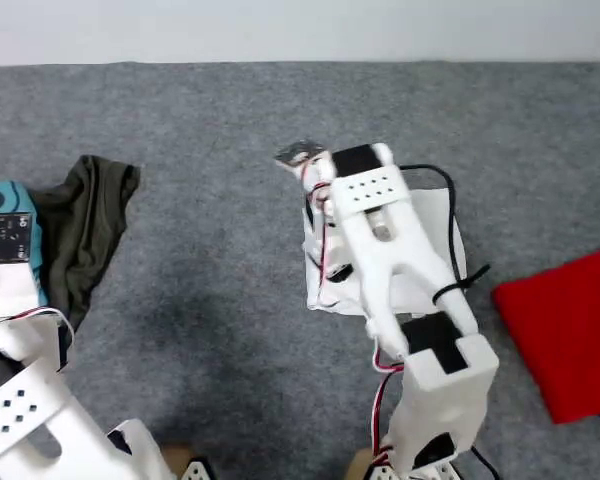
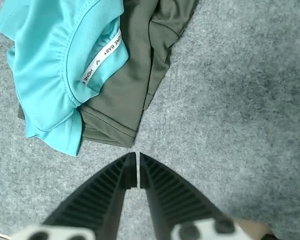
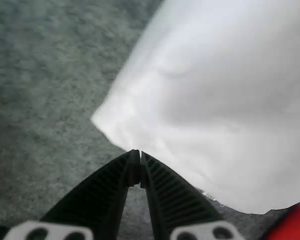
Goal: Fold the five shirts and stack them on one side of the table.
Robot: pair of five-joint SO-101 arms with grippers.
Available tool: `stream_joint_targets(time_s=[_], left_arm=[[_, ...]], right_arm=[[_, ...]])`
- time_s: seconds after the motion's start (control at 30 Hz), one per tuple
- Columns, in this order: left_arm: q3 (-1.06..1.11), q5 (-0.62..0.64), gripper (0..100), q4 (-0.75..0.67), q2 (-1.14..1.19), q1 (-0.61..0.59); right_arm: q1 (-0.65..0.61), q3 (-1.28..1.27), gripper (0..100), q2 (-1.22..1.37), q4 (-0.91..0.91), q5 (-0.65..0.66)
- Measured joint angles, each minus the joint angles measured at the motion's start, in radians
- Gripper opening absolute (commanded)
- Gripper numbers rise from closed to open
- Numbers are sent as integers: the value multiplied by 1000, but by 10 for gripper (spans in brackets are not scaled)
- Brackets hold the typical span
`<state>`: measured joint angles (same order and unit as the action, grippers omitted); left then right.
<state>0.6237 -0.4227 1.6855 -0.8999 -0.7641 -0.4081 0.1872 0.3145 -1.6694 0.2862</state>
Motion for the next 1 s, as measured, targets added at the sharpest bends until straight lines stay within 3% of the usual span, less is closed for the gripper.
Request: stream_joint_targets(time_s=[0.5,0.83,1.0], left_arm=[[0,0,19,-15,0,0],[0,0,19,-15,0,0],[0,0,19,-15,0,0]], right_arm=[[-61,2,10,273,186,-49],[-57,100,10,144,17,-49],[63,100,20,87,-3,-84]])
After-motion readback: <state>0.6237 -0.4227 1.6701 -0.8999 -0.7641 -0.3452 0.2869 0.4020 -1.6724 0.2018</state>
